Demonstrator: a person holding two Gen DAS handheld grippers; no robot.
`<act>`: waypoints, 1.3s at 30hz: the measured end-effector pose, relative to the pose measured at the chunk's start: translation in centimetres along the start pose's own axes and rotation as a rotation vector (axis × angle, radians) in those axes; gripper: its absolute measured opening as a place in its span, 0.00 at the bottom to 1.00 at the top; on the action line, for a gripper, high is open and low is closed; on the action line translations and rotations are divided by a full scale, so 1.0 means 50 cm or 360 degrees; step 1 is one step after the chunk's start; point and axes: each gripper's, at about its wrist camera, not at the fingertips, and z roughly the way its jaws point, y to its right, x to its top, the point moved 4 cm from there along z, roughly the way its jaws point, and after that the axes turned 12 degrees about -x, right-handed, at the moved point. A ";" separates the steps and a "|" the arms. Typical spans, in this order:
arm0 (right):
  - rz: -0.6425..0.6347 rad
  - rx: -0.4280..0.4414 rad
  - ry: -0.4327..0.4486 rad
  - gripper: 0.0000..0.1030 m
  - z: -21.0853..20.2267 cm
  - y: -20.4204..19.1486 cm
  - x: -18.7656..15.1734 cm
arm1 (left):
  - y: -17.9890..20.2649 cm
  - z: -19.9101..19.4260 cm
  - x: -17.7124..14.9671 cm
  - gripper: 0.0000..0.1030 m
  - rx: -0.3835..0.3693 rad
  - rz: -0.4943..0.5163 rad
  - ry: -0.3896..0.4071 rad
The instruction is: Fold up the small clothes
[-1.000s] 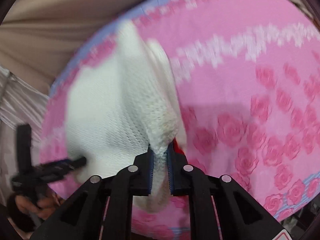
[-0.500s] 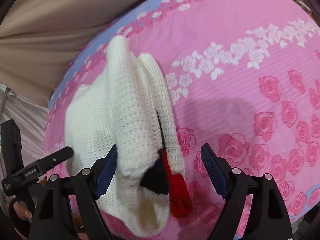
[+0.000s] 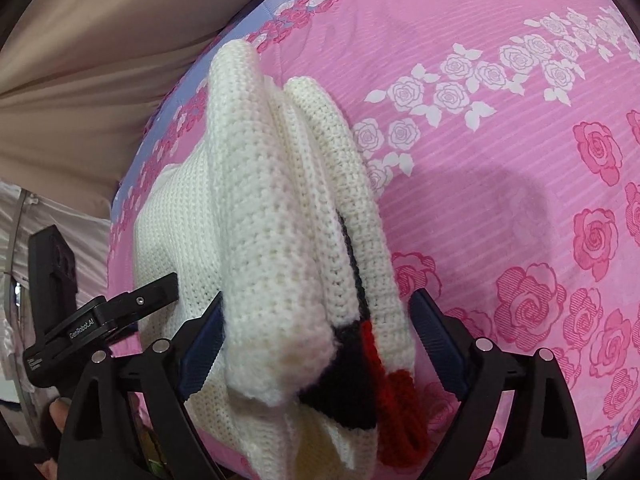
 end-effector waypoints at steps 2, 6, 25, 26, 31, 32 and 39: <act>0.0032 0.0054 -0.0014 0.87 0.005 -0.003 0.010 | -0.009 -0.006 0.002 0.96 -0.0124 -0.0054 0.0022; 0.0114 0.0244 -0.0065 0.69 0.014 -0.002 0.027 | 0.013 -0.006 0.001 0.78 -0.0190 -0.0010 -0.0014; -0.0044 0.0353 0.0937 0.35 -0.562 -0.034 0.077 | 0.627 -0.382 -0.011 0.45 -0.0676 0.1219 0.0434; -0.0081 0.0348 0.1057 0.36 -0.616 -0.045 0.078 | 0.656 -0.415 -0.013 0.45 -0.0698 0.1292 0.0493; -0.0321 0.0365 0.1550 0.36 -0.836 -0.130 0.079 | 0.761 -0.634 -0.023 0.45 -0.0759 0.1627 0.0925; -0.0374 0.0379 0.1628 0.37 -0.873 -0.151 0.080 | 0.767 -0.673 -0.026 0.45 -0.0752 0.1668 0.1009; -0.0779 0.0569 0.1999 0.39 -1.052 -0.348 0.102 | 0.715 -0.905 0.012 0.51 -0.0576 0.1709 0.1443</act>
